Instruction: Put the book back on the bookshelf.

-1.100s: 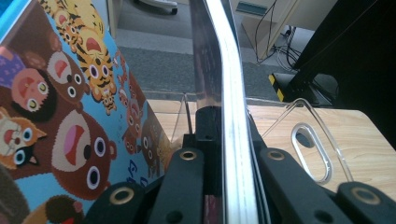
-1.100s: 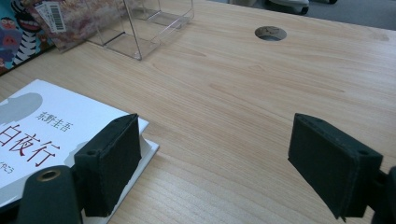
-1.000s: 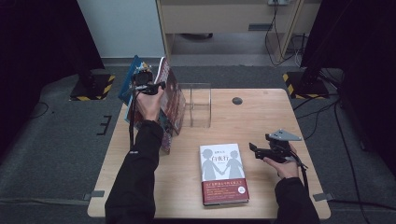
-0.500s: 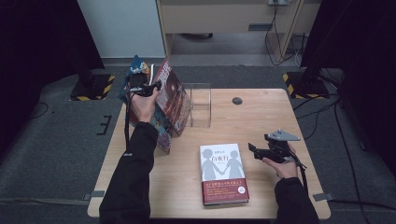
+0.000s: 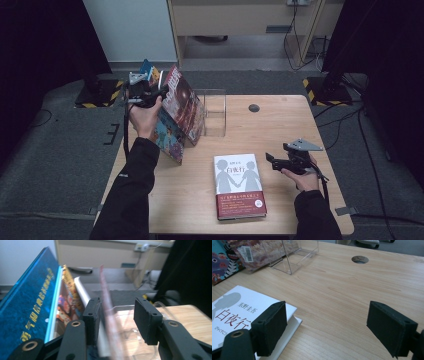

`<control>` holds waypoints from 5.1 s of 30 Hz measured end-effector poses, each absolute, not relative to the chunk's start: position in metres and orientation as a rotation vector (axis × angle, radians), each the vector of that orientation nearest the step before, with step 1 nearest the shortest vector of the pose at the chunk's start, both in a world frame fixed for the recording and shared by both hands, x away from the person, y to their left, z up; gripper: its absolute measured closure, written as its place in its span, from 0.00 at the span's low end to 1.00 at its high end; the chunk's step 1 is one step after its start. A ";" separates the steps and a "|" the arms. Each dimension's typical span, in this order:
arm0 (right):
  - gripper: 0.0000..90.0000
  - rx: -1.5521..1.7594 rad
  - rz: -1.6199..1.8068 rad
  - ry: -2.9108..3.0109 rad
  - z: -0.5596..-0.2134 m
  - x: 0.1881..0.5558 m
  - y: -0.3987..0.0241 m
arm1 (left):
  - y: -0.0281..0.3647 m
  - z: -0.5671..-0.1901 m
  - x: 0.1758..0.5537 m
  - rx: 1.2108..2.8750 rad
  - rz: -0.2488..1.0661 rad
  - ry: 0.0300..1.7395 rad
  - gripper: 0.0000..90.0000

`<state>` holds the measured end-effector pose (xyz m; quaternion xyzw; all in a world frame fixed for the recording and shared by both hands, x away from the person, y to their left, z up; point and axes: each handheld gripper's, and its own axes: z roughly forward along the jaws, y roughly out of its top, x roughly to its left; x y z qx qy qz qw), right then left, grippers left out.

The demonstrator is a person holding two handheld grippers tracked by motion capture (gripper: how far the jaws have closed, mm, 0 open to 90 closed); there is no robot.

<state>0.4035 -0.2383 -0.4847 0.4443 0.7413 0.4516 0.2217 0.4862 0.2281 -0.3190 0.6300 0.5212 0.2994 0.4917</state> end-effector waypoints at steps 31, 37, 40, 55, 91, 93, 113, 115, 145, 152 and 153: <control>0.18 1.173 1.297 2.102 -0.477 0.391 -0.213 | 0.185 -0.391 0.379 1.672 0.498 0.975 0.55; 0.17 1.164 1.290 2.131 -0.480 0.385 -0.210 | 0.170 -0.429 0.369 1.759 0.436 0.976 0.53; 0.17 1.172 1.283 2.145 -0.483 0.381 -0.209 | 0.164 -0.445 0.369 1.812 0.429 0.980 0.52; 0.18 1.191 1.256 2.237 -0.500 0.376 -0.195 | 0.147 -0.491 0.369 1.853 0.298 1.045 0.48; 0.21 1.315 1.318 2.381 -0.518 0.382 -0.176 | 0.120 -0.518 0.370 1.912 0.191 1.056 0.41; 0.21 1.300 1.315 2.381 -0.517 0.382 -0.176 | 0.120 -0.518 0.370 1.910 0.187 1.060 0.41; 0.33 1.285 1.447 2.390 -0.504 0.387 -0.166 | 0.124 -0.520 0.372 1.895 0.160 1.064 0.39; 0.36 1.307 1.454 2.395 -0.505 0.388 -0.166 | 0.124 -0.520 0.372 1.892 0.156 1.066 0.39; 0.62 1.406 1.541 2.502 -0.496 0.390 -0.169 | 0.126 -0.522 0.373 1.881 0.140 1.066 0.37; 0.69 1.437 1.570 2.498 -0.492 0.390 -0.170 | 0.126 -0.521 0.373 1.878 0.142 1.061 0.37; 0.70 1.439 1.577 2.496 -0.492 0.390 -0.170 | 0.126 -0.521 0.372 1.878 0.144 1.057 0.37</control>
